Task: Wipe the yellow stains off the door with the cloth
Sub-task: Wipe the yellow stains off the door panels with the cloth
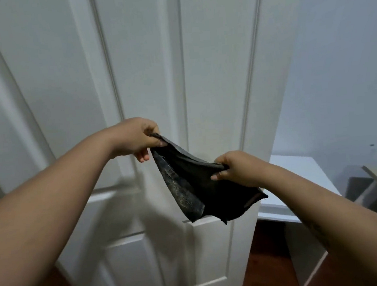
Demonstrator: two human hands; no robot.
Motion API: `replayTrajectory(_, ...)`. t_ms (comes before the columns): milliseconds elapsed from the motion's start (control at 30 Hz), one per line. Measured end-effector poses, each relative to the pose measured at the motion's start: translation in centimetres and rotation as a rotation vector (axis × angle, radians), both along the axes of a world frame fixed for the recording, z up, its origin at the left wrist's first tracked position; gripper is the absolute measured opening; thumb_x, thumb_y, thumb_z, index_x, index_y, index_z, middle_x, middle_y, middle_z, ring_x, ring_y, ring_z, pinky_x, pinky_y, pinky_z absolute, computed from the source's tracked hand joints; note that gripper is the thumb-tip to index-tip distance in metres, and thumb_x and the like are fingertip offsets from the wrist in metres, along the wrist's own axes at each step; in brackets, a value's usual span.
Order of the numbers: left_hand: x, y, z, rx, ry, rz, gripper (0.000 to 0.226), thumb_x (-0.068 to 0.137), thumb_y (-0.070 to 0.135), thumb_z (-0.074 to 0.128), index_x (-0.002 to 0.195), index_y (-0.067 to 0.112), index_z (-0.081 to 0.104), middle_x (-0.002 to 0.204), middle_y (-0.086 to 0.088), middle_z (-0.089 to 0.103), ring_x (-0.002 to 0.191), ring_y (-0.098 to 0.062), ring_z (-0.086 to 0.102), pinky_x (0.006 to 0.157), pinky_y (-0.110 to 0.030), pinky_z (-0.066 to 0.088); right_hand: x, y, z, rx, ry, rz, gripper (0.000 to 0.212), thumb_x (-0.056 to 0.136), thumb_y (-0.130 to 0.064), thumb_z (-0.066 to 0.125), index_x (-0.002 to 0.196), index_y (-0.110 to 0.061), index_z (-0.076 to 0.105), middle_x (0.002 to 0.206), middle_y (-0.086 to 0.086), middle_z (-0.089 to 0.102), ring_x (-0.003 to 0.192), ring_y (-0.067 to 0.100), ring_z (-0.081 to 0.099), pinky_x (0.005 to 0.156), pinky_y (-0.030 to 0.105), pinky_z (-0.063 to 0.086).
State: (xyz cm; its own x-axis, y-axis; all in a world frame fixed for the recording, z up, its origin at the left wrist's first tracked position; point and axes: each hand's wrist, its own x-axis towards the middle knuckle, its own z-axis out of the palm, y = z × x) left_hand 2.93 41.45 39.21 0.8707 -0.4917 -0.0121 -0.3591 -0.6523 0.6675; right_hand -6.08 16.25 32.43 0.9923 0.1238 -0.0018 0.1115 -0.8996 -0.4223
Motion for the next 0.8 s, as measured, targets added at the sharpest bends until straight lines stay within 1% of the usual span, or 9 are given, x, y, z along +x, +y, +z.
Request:
replayTrajectory(33, 0.0, 0.9, -0.7, 0.003, 0.053, 0.030, 0.018, 0.090, 0.014, 0.069, 0.089, 0.000, 0.057, 0.077, -0.016, 0.063, 0.053, -0.020, 0.062, 0.047, -0.027, 0.053, 1.0, 0.8, -0.2, 0.042, -0.023, -0.012, 0.028, 0.093, -0.029, 0.062, 0.067, -0.024, 0.054, 0.067, -0.006, 0.054, 0.068, 0.015, 0.052, 0.057, 0.026, 0.038)
replayTrajectory(100, -0.1, 2.1, -2.5, 0.004, 0.148, 0.074, 0.016, 0.091, 0.011, 0.067, 0.086, 0.004, 0.053, 0.076, -0.017, 0.062, 0.055, -0.023, 0.064, 0.049, -0.029, 0.055, 2.6, 2.5, -0.4, 0.380, -0.043, -0.089, 0.026, 0.098, -0.022, 0.050, 0.076, -0.010, 0.058, 0.068, 0.002, 0.053, 0.066, 0.019, 0.049, 0.054, 0.026, 0.036)
replayTrajectory(200, -0.4, 3.0, -6.0, -0.032, 0.265, 0.064, 0.020, 0.094, 0.010, 0.063, 0.083, 0.010, 0.047, 0.076, -0.015, 0.062, 0.066, -0.026, 0.065, 0.060, -0.032, 0.057, 4.2, 6.8, -0.7, 0.901, 0.084, -0.128, 0.024, 0.098, -0.018, 0.038, 0.101, -0.010, 0.061, 0.082, 0.006, 0.063, 0.074, 0.021, 0.060, 0.063, 0.033, 0.053)
replayTrajectory(267, -0.4, 3.1, -8.0, -0.050, 0.292, 0.021, 0.015, 0.093, 0.014, 0.065, 0.086, 0.013, 0.052, 0.081, -0.007, 0.064, 0.076, -0.021, 0.067, 0.070, -0.031, 0.056, 5.3, 9.9, -1.4, 0.960, -0.041, -0.155, 0.023, 0.097, -0.016, 0.038, 0.099, -0.012, 0.060, 0.084, 0.007, 0.062, 0.078, 0.021, 0.057, 0.069, 0.036, 0.050)
replayTrajectory(367, 0.0, 3.1, -10.1, -0.069, 0.257, -0.012, 0.011, 0.089, 0.019, 0.068, 0.096, 0.015, 0.061, 0.087, 0.002, 0.064, 0.082, -0.013, 0.064, 0.081, -0.035, 0.055, 6.9, 13.2, -2.5, 0.910, -0.310, -0.173, 0.020, 0.096, -0.013, 0.043, 0.094, -0.013, 0.063, 0.086, 0.006, 0.065, 0.077, 0.014, 0.057, 0.070, 0.028, 0.048)
replayTrajectory(467, 0.9, 3.9, -11.3, -0.089, 0.247, 0.004, 0.014, 0.091, 0.021, 0.065, 0.102, 0.014, 0.062, 0.088, 0.002, 0.065, 0.081, -0.014, 0.061, 0.069, -0.024, 0.049, 9.2, 14.4, -3.9, 0.776, -0.481, -0.106, 0.027, 0.093, -0.005, 0.048, 0.111, -0.016, 0.064, 0.103, -0.006, 0.064, 0.096, 0.006, 0.058, 0.085, 0.016, 0.046)
replayTrajectory(533, 1.6, 4.8, -12.1, -0.083, 0.229, 0.029, 0.015, 0.092, 0.026, 0.064, 0.102, 0.014, 0.064, 0.095, -0.003, 0.067, 0.086, -0.020, 0.064, 0.070, -0.023, 0.048, 10.9, 14.7, -4.7, 0.565, -0.612, -0.070, 0.031, 0.087, -0.002, 0.052, 0.115, -0.012, 0.061, 0.111, -0.001, 0.058, 0.104, 0.014, 0.052, 0.092, 0.023, 0.042)
replayTrajectory(700, 2.7, 6.6, -14.4, -0.046, 0.207, 0.094, 0.016, 0.093, 0.028, 0.061, 0.099, 0.015, 0.067, 0.100, -0.009, 0.069, 0.096, -0.027, 0.068, 0.072, -0.029, 0.049, 13.4, 16.1, -7.6, 0.104, -0.783, 0.034, 0.027, 0.073, 0.000, 0.064, 0.098, -0.010, 0.062, 0.100, 0.006, 0.056, 0.091, 0.025, 0.049, 0.080, 0.032, 0.039)
replayTrajectory(800, 3.3, 7.8, -16.0, 0.013, 0.189, 0.096, 0.016, 0.093, 0.026, 0.061, 0.096, 0.012, 0.069, 0.100, -0.012, 0.070, 0.095, -0.028, 0.067, 0.085, -0.037, 0.053, 13.7, 16.1, -10.9, -0.264, -0.767, 0.113, 0.038, 0.063, -0.001, 0.075, 0.097, -0.010, 0.061, 0.097, 0.007, 0.056, 0.086, 0.028, 0.050, 0.077, 0.035, 0.040)
